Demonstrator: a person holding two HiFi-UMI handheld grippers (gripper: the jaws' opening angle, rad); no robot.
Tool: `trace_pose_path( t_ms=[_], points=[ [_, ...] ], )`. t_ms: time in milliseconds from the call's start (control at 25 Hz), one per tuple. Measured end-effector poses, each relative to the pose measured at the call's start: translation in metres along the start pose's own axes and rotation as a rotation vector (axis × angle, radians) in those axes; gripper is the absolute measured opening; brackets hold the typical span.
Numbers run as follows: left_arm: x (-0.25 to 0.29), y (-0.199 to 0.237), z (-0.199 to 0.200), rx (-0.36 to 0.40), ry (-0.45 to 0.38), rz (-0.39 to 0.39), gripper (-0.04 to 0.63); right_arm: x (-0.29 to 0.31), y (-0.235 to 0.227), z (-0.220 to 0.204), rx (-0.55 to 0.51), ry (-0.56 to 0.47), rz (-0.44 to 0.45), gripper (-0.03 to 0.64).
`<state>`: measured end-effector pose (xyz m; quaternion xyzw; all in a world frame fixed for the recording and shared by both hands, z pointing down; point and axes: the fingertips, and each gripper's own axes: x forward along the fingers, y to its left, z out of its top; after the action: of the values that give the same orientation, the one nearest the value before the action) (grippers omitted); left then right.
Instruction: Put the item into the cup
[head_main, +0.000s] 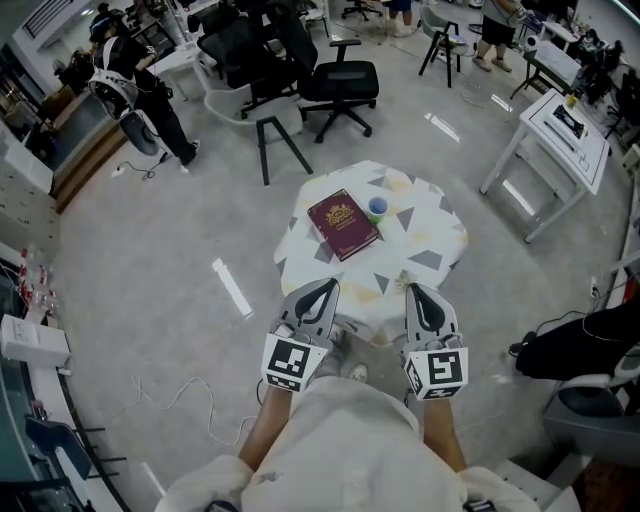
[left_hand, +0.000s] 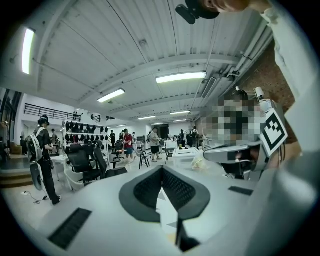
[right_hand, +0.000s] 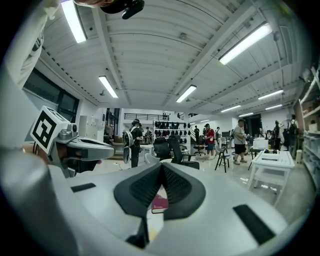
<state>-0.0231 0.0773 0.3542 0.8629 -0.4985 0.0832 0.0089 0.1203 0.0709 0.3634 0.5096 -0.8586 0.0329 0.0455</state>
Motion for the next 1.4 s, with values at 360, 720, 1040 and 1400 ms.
trace_pose_path(
  t_ms=[360,720,1040,1400],
  points=[
    [0.042,0.027,-0.001,-0.012,-0.015,-0.044,0.012,0.037,-0.017,0.003,0.01,0.002,-0.047,0.005],
    [0.089,0.076,-0.002,-0.035,-0.018,-0.099,0.012,0.099,-0.021,0.008,-0.017,0.032,-0.079,0.005],
    [0.127,0.113,0.002,-0.042,-0.024,-0.172,0.012,0.143,-0.023,0.014,-0.03,0.061,-0.133,0.005],
    [0.158,0.149,0.004,-0.054,-0.043,-0.246,0.012,0.183,-0.021,0.027,-0.072,0.076,-0.197,0.005]
  ],
)
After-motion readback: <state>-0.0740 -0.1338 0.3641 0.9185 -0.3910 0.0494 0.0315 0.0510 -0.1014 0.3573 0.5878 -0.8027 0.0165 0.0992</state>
